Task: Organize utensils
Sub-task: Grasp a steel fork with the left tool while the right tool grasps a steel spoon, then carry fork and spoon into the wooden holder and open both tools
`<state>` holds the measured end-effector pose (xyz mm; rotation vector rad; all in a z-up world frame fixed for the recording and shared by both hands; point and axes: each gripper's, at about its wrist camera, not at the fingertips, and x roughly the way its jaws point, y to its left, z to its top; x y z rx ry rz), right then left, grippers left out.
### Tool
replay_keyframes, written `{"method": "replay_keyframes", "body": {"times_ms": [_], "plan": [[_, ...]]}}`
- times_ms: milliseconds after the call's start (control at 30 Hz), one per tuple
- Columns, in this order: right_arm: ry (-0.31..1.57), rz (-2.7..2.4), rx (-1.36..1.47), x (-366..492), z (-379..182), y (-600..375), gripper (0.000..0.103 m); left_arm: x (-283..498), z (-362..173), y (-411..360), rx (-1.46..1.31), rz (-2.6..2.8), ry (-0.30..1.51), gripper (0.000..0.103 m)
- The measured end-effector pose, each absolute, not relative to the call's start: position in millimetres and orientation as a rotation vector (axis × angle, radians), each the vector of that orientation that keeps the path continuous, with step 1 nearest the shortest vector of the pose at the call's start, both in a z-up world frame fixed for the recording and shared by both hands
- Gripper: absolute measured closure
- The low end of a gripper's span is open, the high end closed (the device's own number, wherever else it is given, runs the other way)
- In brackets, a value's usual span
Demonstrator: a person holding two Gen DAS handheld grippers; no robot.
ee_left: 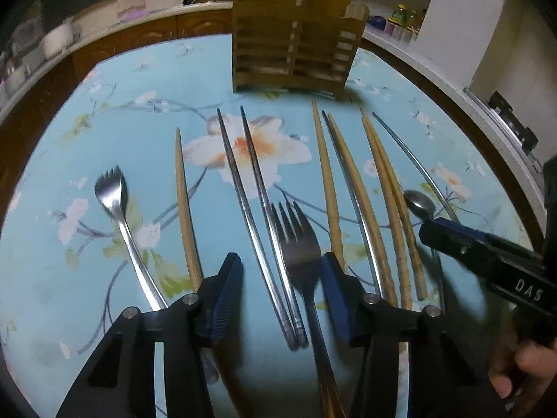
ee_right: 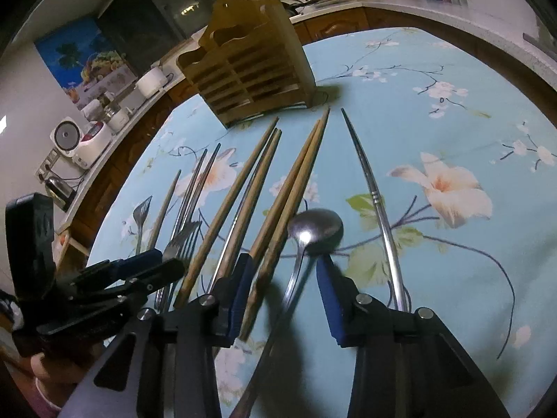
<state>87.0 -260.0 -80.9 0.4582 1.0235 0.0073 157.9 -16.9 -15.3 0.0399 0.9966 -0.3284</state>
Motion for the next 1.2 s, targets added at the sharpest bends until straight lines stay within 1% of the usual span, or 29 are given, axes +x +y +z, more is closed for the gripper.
{"method": "replay_keyframes", "body": {"times_ms": [33,67,100,133,200,267,500,667,1133,1167,1200], "plan": [[1.024,0.008,0.464,89,-82,-262,0.071,159,-15,-19,0.054,-0.327,0.996,0.058],[1.027,0.009,0.470,90,-82,-263,0.083,160,-14,-21,0.060,-0.332,0.997,0.063],[1.033,0.009,0.474,92,-83,-264,0.090,160,-14,-23,0.063,-0.337,0.997,0.069],[1.037,0.011,0.483,92,-84,-266,0.098,163,-16,-28,0.069,-0.337,0.995,0.071],[1.031,0.026,0.506,91,-84,-267,0.099,162,-15,-29,0.068,-0.345,0.991,0.074],[1.014,0.030,0.502,88,-78,-268,0.100,163,-14,-30,0.053,-0.359,0.977,0.080],[0.956,0.054,0.503,81,-52,-268,0.101,151,2,-3,-0.052,-0.396,0.951,0.081],[0.924,0.066,0.509,80,-35,-269,0.101,142,21,15,-0.116,-0.405,0.898,0.082],[0.793,0.103,0.462,87,20,-262,0.101,108,76,45,-0.162,-0.402,0.728,0.086],[0.785,0.101,0.457,90,23,-263,0.101,108,78,46,-0.164,-0.399,0.721,0.088],[0.778,0.099,0.451,92,26,-264,0.101,108,80,48,-0.165,-0.397,0.715,0.103]]}}
